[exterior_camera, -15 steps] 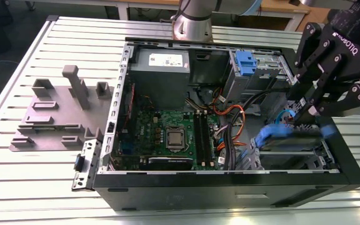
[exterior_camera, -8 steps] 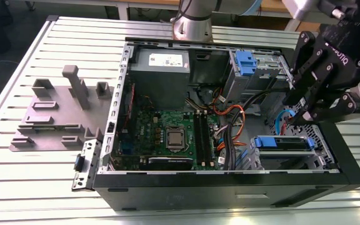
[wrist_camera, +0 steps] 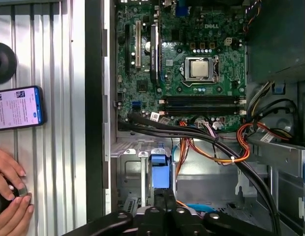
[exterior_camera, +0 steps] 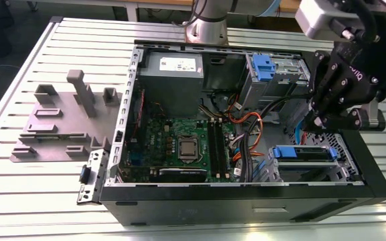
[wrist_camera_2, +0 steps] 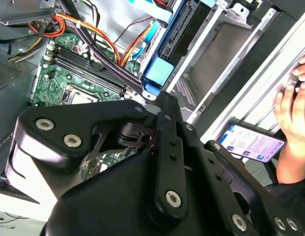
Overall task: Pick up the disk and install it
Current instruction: 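Insert the disk into the insertion slot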
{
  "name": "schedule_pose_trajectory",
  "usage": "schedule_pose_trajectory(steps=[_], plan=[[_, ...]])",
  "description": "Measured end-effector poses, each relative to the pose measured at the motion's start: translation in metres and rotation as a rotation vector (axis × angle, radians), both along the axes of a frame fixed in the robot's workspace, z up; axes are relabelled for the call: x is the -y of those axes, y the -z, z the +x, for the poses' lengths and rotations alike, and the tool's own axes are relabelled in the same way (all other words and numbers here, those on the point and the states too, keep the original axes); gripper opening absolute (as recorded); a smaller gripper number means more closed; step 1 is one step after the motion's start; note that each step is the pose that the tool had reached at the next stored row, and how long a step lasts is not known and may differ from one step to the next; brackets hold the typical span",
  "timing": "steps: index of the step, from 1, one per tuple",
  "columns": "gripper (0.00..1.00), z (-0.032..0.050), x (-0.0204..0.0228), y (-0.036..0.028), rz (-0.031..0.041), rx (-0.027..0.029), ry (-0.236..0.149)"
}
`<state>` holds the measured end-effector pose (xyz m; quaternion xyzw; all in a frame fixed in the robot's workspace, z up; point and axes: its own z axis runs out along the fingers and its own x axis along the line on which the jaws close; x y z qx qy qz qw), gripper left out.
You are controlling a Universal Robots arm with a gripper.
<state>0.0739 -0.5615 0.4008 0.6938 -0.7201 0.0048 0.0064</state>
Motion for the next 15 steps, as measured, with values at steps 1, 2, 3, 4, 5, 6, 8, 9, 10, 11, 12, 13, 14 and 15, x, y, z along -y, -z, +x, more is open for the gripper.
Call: schedule_pose_trajectory(steps=[1, 2, 3, 4, 5, 6, 8, 9, 10, 11, 12, 13, 14, 15], plan=[[0.13, 0.0, 0.0, 0.0018, 0.0001, 0.0, 0.0], [0.11, 0.0, 0.0, 0.0035, -0.0001, 0.0, 0.0], [0.11, 0.0, 0.0, 0.0053, -0.0001, 0.0, 0.0], [0.11, 0.0, 0.0, 0.0071, -0.0002, 0.0, 0.0], [0.11, 0.0, 0.0, 0.0091, 0.0, 0.0, 0.0], [0.11, 0.0, 0.0, 0.0109, 0.0, 0.0, 0.0], [0.11, 0.0, 0.0, 0.0145, 0.0, 0.0, 0.0], [0.11, 0.0, 0.0, 0.0163, 0.0, 0.0, 0.0], [0.11, 0.0, 0.0, 0.018, -0.0001, 0.0, 0.0], [0.11, 0.0, 0.0, 0.0198, -0.0001, 0.0, 0.0], [0.11, 0.0, 0.0, 0.0218, -0.0001, 0.0, 0.0], [0.11, 0.0, 0.0, 0.0236, -0.0002, 0.0, 0.0], [0.11, 0.0, 0.0, 0.0254, -0.0001, 0.0, 0.0], [0.11, 0.0, 0.0, 0.0272, 0.0, 0.0, 0.0]])
